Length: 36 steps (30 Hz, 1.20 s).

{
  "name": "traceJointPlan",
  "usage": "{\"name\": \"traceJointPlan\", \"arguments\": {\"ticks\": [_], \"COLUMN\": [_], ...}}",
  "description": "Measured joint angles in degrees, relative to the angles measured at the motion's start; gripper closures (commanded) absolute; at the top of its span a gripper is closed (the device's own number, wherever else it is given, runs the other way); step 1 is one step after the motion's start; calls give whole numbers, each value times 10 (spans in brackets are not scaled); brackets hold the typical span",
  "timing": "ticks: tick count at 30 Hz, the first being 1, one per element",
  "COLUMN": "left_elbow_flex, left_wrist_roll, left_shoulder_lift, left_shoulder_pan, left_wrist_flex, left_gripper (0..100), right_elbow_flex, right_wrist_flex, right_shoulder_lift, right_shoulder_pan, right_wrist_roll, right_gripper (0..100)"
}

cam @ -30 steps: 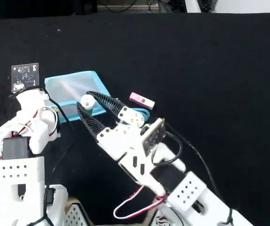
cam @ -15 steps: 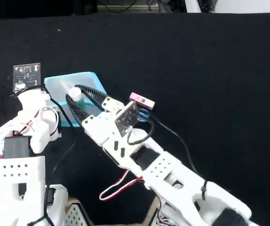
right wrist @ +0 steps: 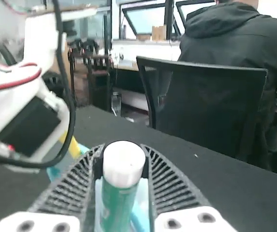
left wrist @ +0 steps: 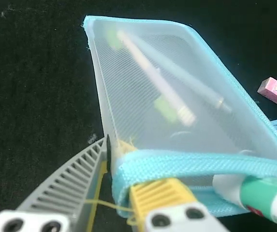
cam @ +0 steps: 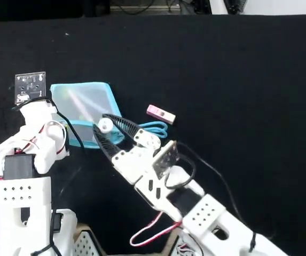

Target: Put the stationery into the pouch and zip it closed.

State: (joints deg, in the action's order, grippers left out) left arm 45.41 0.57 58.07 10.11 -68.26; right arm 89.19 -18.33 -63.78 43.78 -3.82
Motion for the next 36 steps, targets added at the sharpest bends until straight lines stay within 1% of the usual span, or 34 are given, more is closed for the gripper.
{"name": "traceJointPlan", "arguments": {"ticks": [9, 14, 23, 25, 28, 36], "left_elbow_flex": [0, 0, 0, 0, 0, 0], "left_wrist_roll": [0, 0, 0, 0, 0, 0], "left_shoulder_lift": [0, 0, 0, 0, 0, 0], "left_shoulder_pan": [2, 2, 2, 2, 2, 2], "left_wrist_flex": [0, 0, 0, 0, 0, 0], "left_gripper": [970, 970, 970, 970, 970, 970], "right_elbow_flex": [3, 26, 49, 42, 2, -196], "right_wrist_flex": [232, 352, 361, 361, 361, 364], "right_shoulder_lift": [-197, -296, -321, -316, -265, 30], "right_shoulder_pan": [0, -3, -2, -2, -2, -2], "right_wrist_roll": [-101, -120, -120, -120, -120, -120], "right_gripper": [988, 988, 988, 988, 988, 988]}}
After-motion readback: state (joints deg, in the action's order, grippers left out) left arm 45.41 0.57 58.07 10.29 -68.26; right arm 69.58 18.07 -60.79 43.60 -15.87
